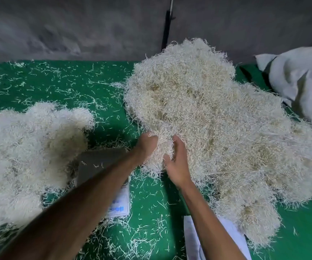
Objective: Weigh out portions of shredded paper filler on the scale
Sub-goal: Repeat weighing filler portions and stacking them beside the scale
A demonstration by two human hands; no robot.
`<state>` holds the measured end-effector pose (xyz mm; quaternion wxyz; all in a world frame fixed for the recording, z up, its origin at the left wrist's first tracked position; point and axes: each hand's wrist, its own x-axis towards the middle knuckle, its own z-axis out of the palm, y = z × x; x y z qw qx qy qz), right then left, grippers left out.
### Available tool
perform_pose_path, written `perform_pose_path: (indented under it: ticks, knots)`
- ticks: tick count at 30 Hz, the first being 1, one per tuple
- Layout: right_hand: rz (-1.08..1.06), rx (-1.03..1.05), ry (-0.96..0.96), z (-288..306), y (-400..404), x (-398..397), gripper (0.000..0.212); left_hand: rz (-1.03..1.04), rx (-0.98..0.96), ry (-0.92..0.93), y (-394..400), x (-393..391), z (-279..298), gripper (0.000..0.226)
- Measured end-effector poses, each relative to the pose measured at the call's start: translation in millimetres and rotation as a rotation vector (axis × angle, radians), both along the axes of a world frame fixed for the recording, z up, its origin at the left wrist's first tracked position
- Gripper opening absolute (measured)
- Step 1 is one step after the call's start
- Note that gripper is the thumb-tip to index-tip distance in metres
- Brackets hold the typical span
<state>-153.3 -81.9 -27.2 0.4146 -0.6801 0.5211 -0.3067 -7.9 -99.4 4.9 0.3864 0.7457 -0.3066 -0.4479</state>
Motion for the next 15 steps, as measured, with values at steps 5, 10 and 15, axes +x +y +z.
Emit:
perform_pose_path:
  ticks: [5, 10, 15]
  knots:
    - [0.132, -0.258, 0.465, 34, -36, 3, 0.079, -0.410, -0.103, -0.343, -26, 19, 94, 0.073]
    - [0.016, -0.426, 0.877, 88, -87, -13, 0.055, -0.817, 0.175, -0.863, -41, 2, 149, 0.108]
    - [-0.085, -0.252, 0.976, 122, -106, -20, 0.042, -0.886, 0.254, -1.035, -44, -38, 182, 0.077]
